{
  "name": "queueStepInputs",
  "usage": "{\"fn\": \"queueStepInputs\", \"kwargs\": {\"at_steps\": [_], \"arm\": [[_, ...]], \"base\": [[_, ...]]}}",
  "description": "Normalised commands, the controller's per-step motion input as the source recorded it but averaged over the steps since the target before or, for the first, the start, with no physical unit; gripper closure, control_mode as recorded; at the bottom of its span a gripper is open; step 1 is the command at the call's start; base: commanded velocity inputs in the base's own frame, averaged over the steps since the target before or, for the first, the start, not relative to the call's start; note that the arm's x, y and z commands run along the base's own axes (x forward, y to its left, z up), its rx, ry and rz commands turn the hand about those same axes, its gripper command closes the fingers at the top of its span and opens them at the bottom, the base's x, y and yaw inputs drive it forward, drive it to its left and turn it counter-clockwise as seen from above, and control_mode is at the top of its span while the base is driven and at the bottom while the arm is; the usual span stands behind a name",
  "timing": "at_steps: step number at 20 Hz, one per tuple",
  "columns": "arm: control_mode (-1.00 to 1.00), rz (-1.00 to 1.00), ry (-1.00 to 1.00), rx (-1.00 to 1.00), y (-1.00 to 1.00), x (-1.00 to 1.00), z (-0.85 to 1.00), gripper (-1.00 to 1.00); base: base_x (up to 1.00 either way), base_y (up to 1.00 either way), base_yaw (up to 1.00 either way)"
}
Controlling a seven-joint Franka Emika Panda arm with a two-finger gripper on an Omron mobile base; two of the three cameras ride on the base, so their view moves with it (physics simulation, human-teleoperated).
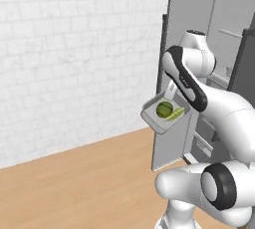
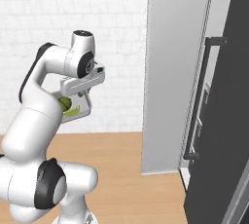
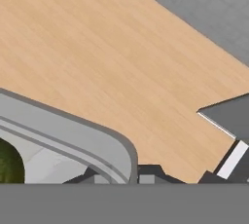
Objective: Take the meat container that has the shrimp and place it on the second highest rack of the freezer. Then take the vegetable container that has the lemon wedge and lime and place it on the highest rack of the freezer.
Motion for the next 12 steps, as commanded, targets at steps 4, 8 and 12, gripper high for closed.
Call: {"fn": "queueStepInputs", "kwargs": {"at_steps": [4, 8, 12], "arm": [[1.0, 0.0, 0.0, 0.0, 0.0, 0.0, 0.0, 1.0], [1.0, 0.0, 0.0, 0.0, 0.0, 0.0, 0.0, 1.0], [1.0, 0.0, 0.0, 0.0, 0.0, 0.0, 0.0, 1.0]], "base": [[0.35, 0.31, -0.41], [0.36, 0.42, -0.49], [0.31, 0.48, -0.59]]}}
